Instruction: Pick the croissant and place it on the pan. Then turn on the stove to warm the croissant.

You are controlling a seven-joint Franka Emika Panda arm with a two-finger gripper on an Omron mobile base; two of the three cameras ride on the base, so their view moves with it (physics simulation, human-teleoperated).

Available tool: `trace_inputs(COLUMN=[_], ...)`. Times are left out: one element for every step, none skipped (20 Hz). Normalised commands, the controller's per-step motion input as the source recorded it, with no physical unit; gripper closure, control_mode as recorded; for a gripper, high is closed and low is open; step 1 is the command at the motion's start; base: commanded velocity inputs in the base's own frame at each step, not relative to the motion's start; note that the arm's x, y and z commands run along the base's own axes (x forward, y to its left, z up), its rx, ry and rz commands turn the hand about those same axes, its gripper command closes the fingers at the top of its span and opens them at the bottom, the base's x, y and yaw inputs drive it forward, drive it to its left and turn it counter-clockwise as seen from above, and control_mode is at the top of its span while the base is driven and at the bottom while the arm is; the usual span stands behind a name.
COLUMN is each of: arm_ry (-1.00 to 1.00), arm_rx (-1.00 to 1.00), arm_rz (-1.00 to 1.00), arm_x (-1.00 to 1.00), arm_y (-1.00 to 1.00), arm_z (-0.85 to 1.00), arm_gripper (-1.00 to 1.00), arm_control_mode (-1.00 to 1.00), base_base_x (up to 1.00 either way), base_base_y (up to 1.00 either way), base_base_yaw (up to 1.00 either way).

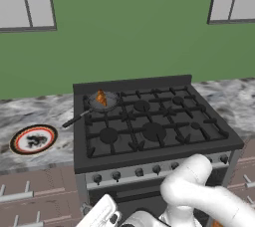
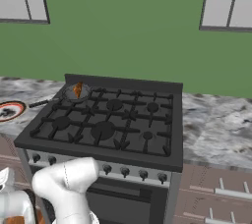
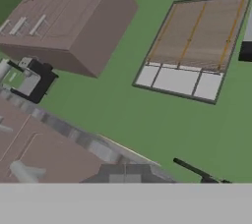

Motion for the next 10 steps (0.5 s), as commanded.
trace_inputs(arm_ry=[-0.08,-0.09,-0.09,-0.07,-0.07,-0.08,-0.15,-0.19,-0.17,-0.15], arm_rx=[0.33,0.34,0.36,0.39,0.4,0.38,0.3,0.23,0.24,0.27], arm_rz=[0.11,0.19,0.24,0.28,0.26,0.25,0.21,0.1,0.0,0.0], arm_x=[0.08,0.06,0.04,0.0,0.0,0.0,0.0,0.0,0.08,0.27], arm_y=[-1.0,-1.0,-1.0,-1.0,-1.0,-1.0,-1.0,-1.0,-1.0,-1.0], arm_z=[0.09,0.11,0.1,0.04,0.0,0.0,0.0,0.0,0.0,0.0], arm_gripper=[1.0,1.0,1.0,1.0,1.0,1.0,1.0,1.0,1.0,1.0], arm_control_mode=[-1.0,-1.0,-1.0,-1.0,-1.0,-1.0,-1.0,-1.0,-1.0,-1.0], base_base_x=[0.0,0.0,0.0,0.0,0.0,0.0,0.0,0.0,0.0,0.0], base_base_y=[0.0,0.0,0.0,0.0,0.0,0.0,0.0,0.0,0.0,0.0], base_base_yaw=[0.0,0.0,0.0,0.0,0.0,0.0,0.0,0.0,0.0,0.0])
